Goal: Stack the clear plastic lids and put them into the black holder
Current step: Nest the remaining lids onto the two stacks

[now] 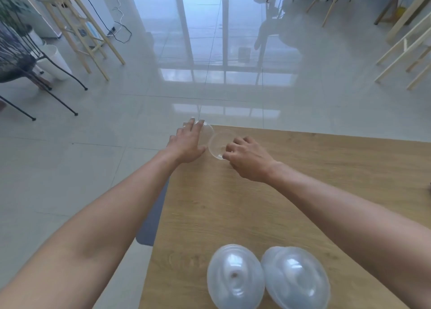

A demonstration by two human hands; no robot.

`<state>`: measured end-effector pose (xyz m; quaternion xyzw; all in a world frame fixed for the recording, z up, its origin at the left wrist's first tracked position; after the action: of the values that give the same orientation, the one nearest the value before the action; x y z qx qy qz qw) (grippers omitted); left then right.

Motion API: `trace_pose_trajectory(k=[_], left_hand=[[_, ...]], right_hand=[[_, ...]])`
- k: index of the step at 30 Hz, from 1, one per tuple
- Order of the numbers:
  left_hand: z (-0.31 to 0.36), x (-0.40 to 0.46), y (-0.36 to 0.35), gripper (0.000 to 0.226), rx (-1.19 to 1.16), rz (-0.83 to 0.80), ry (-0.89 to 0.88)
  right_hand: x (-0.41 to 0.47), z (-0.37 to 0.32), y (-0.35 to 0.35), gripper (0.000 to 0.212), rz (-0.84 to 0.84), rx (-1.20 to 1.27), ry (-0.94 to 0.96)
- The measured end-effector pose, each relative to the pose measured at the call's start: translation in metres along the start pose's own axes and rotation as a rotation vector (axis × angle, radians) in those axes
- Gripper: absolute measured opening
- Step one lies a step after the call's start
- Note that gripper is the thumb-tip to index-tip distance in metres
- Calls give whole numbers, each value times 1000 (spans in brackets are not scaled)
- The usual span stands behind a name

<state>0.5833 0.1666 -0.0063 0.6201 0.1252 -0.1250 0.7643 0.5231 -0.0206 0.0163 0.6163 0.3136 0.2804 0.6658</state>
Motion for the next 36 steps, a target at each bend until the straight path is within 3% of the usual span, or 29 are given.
trace_pose_trajectory(k=[3,6,9,15,22,27,31,33,36], left_hand=[[4,-11,-7,78,-85,86,-18],[4,-38,-13,76,-161,125,-40],[4,-72,-14,76,-265,121,-77],[16,-165,16,71,-443,175,-221],[37,-283,50,69,-503,189,-377],[51,-335,20,72,-499,116,-402],[57,-352,-16,76,-438,140,-375],[60,-355,-30,81,-437,147,-367],[61,-354,-46,99,-496,115,-318]], right_hand=[[-11,-1,3,29,55,28,13],[-40,-4,13,27,128,224,-61],[-82,-8,30,21,192,526,-239],[-187,-12,72,24,493,1081,-689],[-291,-68,108,26,698,1590,-906],[-323,-113,89,24,543,1572,-1057],[-326,-127,70,22,373,1193,-1173],[-325,-131,66,27,399,1016,-1221],[-317,-144,66,32,567,999,-1150]])
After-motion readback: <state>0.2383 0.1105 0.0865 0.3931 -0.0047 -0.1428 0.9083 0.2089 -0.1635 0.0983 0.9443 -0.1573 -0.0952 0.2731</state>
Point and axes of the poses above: each hand's wrist, its own x-axis towards the middle knuckle, its own y-axis out of the back of the hand, z = x × y, the point moved 5 cm from there along x, towards the middle knuckle, and after that the axes turned 7 degrees about y, right-handed, at the moved point
